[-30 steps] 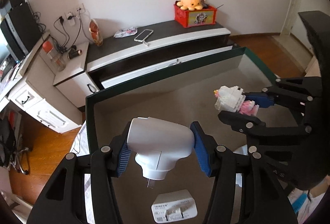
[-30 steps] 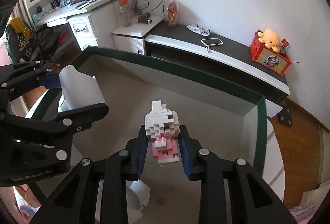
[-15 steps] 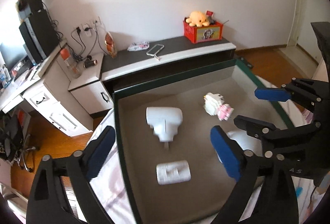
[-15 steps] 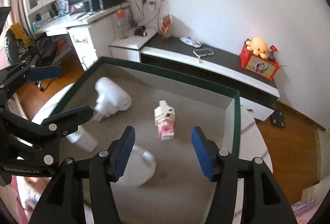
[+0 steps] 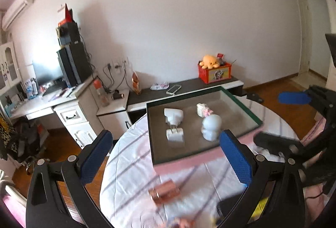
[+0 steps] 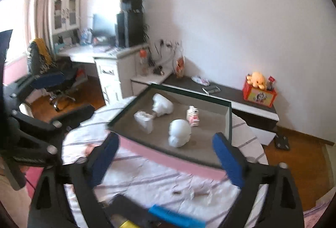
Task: Organize rigid objects
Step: 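Lower both held items into the pink box and open both tools, then withdraw both tools from the box toward the bed, then grasp the pink block figure with the left tool while the right tool grasps the glass bottle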
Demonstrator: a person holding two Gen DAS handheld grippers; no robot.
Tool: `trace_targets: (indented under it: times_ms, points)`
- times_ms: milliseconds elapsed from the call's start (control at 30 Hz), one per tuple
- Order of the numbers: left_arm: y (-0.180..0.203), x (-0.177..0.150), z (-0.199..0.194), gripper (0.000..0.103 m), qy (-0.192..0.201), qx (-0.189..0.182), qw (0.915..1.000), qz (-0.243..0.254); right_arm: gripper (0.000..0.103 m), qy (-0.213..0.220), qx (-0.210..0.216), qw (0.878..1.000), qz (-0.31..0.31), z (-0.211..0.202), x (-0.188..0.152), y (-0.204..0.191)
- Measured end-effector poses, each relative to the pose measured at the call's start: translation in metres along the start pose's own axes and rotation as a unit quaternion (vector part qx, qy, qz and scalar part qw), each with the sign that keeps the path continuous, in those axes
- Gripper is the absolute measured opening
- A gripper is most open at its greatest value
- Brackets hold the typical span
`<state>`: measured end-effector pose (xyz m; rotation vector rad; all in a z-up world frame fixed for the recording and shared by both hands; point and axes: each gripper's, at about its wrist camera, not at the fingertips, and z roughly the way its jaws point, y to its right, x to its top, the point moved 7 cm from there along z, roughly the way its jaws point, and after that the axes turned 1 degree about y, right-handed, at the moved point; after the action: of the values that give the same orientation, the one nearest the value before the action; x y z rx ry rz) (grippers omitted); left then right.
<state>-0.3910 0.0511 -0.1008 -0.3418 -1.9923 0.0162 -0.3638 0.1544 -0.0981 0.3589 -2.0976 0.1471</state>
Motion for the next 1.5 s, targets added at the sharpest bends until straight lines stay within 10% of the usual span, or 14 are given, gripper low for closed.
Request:
trace_targets:
  times_ms: [567, 933, 1500]
  points:
    - [-0.004, -0.075, -0.118, 0.103, 0.032, 0.053, 0.9971, -0.045, 0.103, 0.044, -0.049, 0.998, 0.024, -0.103, -0.081, -0.043]
    - [-0.024, -0.146, -0.086, 0.103, -0.074, 0.034, 0.9926, -0.089, 0.103, -0.022, -0.058, 0.995, 0.073, -0.086, -0.148, -0.024]
    - [0.008, -0.167, -0.034, 0.103, -0.13, 0.005, 0.9907, -0.041, 0.103, -0.077, -0.071, 0.989, 0.105, -0.049, -0.184, 0.005]
